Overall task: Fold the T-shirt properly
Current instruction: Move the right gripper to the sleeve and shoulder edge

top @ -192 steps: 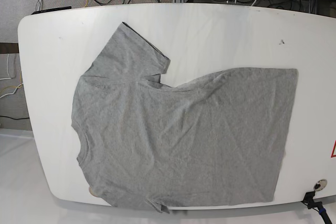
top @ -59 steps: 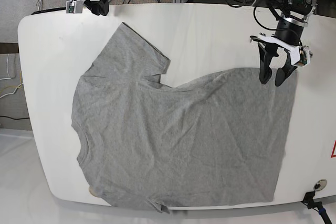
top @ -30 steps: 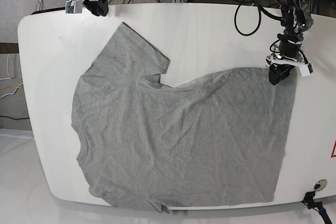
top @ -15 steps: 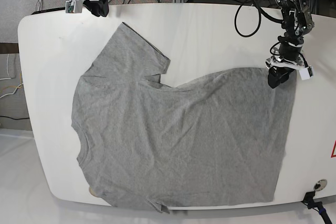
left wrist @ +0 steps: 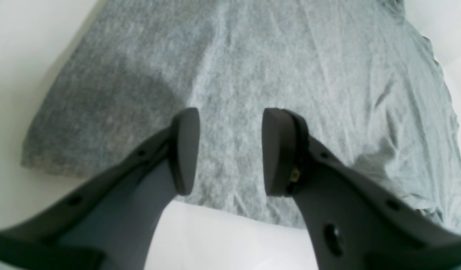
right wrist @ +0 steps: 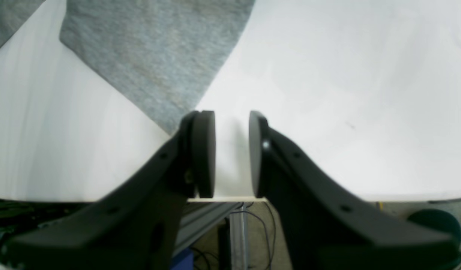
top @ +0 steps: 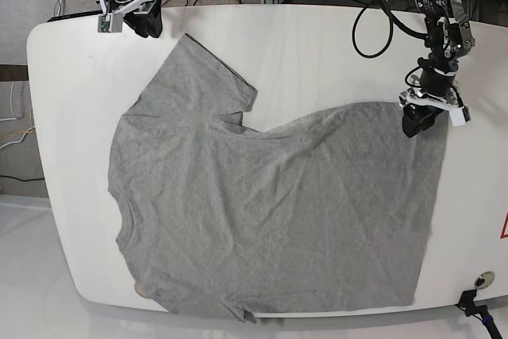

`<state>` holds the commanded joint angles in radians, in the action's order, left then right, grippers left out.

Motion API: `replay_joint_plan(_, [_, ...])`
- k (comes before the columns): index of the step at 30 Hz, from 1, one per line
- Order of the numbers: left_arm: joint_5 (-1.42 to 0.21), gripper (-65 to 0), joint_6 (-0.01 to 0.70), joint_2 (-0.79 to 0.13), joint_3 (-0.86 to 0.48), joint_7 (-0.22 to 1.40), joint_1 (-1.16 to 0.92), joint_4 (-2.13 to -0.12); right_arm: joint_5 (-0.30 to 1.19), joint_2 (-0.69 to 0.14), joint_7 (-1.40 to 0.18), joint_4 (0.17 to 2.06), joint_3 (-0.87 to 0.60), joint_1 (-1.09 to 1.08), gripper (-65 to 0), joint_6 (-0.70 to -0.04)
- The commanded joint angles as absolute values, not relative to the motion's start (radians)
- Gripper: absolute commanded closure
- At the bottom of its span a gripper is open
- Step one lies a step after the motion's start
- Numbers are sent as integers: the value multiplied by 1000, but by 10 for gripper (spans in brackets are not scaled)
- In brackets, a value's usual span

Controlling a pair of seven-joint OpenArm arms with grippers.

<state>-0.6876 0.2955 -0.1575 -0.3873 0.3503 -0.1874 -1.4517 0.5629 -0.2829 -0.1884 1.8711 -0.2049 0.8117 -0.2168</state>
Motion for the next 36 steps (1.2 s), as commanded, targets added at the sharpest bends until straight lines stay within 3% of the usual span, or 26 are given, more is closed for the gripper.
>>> replay_joint_plan(4, [-669, -234, 277, -160, -383, 374, -183, -1450, 562, -284, -193, 1874, -205, 807, -158, -214])
replay_joint_plan(7, [-633, -230, 208, -162, -383, 390, -180, -1446, 561, -286, -190, 1872, -203, 808, -160, -209])
replay_joint_plan(8, [-625, -223, 224, -165, -381, 421, -188, -1445, 558, -283, -199, 1870, -208, 788, -158, -205])
replay_joint_plan(11, [-626, -155, 223, -179, -395, 460, -186, -1441, 546, -284, -210, 1860, -211, 762, -159, -197])
replay_joint_plan(13, [-623, -75, 225, -190, -402, 483, -187, -1440, 541, -284, -217, 1856, -213, 749, -162, -194])
replay_joint_plan(15, [-630, -73, 225, -206, -416, 507, -184, -1444, 539, -287, -223, 1855, -214, 740, -163, -197])
replay_joint_plan(19, [-640, -216, 220, -229, -435, 543, -184, -1445, 540, -294, -234, 1854, -214, 730, -166, -199])
replay_joint_plan(22, [-642, -405, 223, -237, -437, 579, -182, -1446, 544, -296, -233, 1853, -212, 730, -170, -202])
replay_joint_plan(24, [-640, -456, 220, -236, -438, 591, -188, -1446, 545, -293, -233, 1855, -213, 726, -170, -202])
replay_joint_plan(28, [-636, -475, 219, -234, -438, 598, -187, -1453, 542, -291, -240, 1850, -212, 716, -176, -202])
replay_joint_plan(36, [-639, -435, 217, -229, -437, 602, -188, -1453, 538, -291, -264, 1846, -212, 670, -178, -200])
